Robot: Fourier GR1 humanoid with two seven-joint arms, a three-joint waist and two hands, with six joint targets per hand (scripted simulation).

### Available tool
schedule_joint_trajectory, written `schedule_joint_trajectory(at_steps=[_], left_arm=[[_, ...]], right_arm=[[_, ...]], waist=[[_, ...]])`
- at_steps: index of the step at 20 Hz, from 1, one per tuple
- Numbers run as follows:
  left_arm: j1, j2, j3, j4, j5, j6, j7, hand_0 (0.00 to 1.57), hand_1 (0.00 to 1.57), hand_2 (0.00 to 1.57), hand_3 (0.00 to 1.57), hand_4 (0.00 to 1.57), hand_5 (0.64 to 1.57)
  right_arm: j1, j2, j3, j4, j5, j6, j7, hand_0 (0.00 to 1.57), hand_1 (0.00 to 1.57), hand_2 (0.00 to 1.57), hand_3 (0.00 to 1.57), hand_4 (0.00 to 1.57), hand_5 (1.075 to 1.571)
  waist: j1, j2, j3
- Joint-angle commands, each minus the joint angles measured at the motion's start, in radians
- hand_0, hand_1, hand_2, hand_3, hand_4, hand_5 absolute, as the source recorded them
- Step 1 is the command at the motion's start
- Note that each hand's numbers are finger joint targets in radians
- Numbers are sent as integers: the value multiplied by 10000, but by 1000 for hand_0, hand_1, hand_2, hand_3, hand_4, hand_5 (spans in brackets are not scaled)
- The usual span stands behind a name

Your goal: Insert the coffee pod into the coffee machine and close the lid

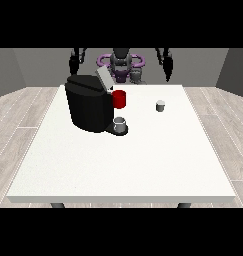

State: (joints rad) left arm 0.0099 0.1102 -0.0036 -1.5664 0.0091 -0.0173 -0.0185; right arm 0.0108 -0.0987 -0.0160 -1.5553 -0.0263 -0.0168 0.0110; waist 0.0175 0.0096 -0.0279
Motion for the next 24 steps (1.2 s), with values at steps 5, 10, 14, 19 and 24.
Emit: schedule_joint_trajectory(at_steps=[5, 10, 14, 19, 24], left_arm=[[293, 1656, -108, -108, -538, -1600, -1015, 0, 0, 0, 0, 0, 1571], [86, 2247, -388, 102, -1722, -1627, -1793, 0, 0, 0, 0, 0, 1571], [-892, 3114, 266, 1151, -1991, -1955, -1517, 0, 0, 0, 0, 0, 1571], [-2166, 3579, 617, 2319, -2304, -2259, -1023, 0, 0, 0, 0, 0, 1571], [-3209, 3756, 237, 3003, -3159, -2238, -313, 0, 0, 0, 0, 0, 1571]], right_arm=[[-148, -249, -338, 446, -150, 253, -203, 0, 0, 0, 0, 0, 1571], [-45, -9, -199, 593, 1312, -1201, -938, 0, 0, 0, 0, 0, 1571], [-624, 33, 133, 9, 1587, -1294, -267, 0, 0, 0, 0, 0, 1571], [-858, 489, 569, 210, 1887, -1488, -540, 0, 0, 0, 0, 0, 1571], [-1699, 820, 593, 316, 1572, -1403, -354, 0, 0, 0, 0, 0, 1571]], waist=[[182, -210, 279], [-185, -43, 278], [-807, 357, 275], [-1245, 978, 278], [-1682, 1667, 282]])
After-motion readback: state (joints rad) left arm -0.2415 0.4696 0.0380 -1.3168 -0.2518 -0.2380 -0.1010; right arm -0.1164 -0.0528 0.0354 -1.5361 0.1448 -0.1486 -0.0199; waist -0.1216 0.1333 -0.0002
